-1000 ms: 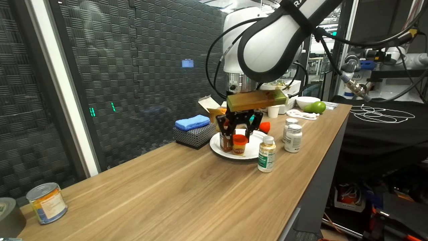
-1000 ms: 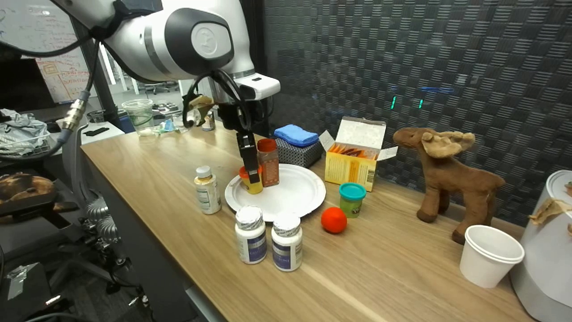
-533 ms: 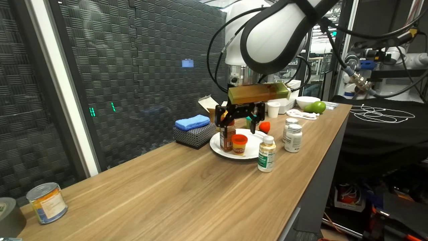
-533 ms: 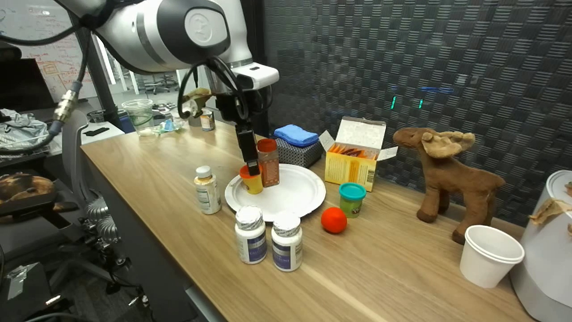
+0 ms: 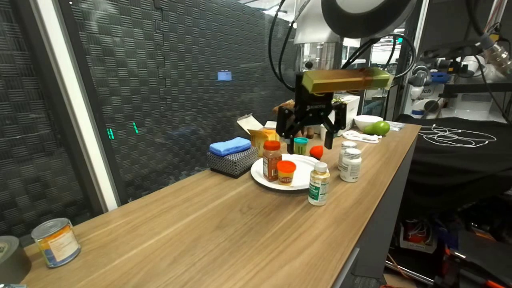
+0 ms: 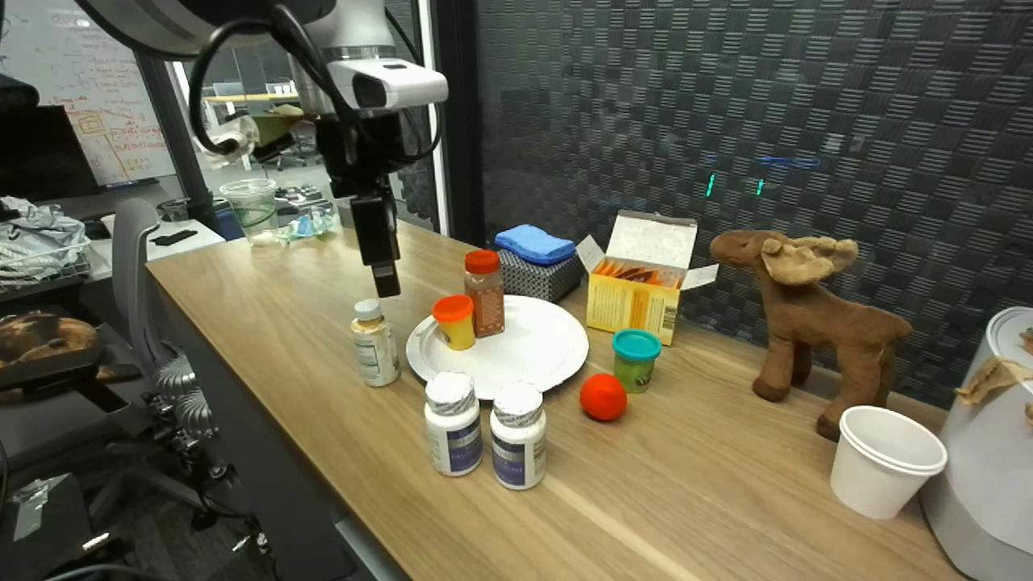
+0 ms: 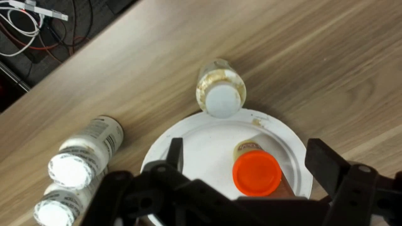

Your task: Put all the objects surrounding the plate onto the plate.

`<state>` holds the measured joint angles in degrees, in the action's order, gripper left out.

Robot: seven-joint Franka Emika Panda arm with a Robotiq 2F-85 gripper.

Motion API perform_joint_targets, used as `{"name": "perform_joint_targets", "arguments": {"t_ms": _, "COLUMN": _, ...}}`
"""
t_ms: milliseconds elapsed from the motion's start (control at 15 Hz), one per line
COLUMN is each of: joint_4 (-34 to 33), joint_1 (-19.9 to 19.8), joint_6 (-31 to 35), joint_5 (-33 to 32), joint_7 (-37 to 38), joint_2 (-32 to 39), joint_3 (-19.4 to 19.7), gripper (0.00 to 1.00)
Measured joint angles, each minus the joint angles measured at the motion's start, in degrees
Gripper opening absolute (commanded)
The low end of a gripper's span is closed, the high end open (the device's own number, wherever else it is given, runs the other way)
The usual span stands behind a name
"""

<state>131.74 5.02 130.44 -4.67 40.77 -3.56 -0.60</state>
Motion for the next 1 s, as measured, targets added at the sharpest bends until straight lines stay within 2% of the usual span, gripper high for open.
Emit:
{"name": "perform_joint_targets", "arguments": {"t_ms": 333, "joint_4": 2.41, "joint_1": -0.02, "joint_6": -5.37, "joint_5": 7.22, "joint_7": -7.76, "joint_2": -2.29, "joint_3": -0.63, "gripper": 1.00}}
{"name": "perform_joint_targets", "arguments": {"t_ms": 733, "joint_4": 2.71, "joint_1": -0.89, "joint_6": -3.73, "joint_5": 7.57, "joint_7": -8.92, "joint_2": -0.98, "joint_3": -0.66, "gripper": 1.00}}
{"name": "perform_joint_targets", "arguments": {"t_ms": 800, "joint_4": 2.71, "joint_1": -1.01, "joint_6": -3.15, "joint_5": 7.57, "joint_7": -8.92, "joint_2": -0.61, "joint_3": -0.66, "gripper": 0.77}}
{"name": "perform_joint_targets", "arguments": {"t_ms": 867, "joint_4": 2.67, "joint_1": -1.06, "joint_6": -2.70, "joint_5": 7.57, "joint_7": -8.92, "joint_2": -0.18, "joint_3": -0.66, "gripper": 0.75}}
{"name": "perform_joint_targets", "arguments": {"t_ms": 1000, "joint_4": 2.63, "joint_1": -1.06, "joint_6": -2.28, "joint_5": 7.57, "joint_7": -8.93, "joint_2": 0.60, "joint_3": -0.80, "gripper": 0.58}}
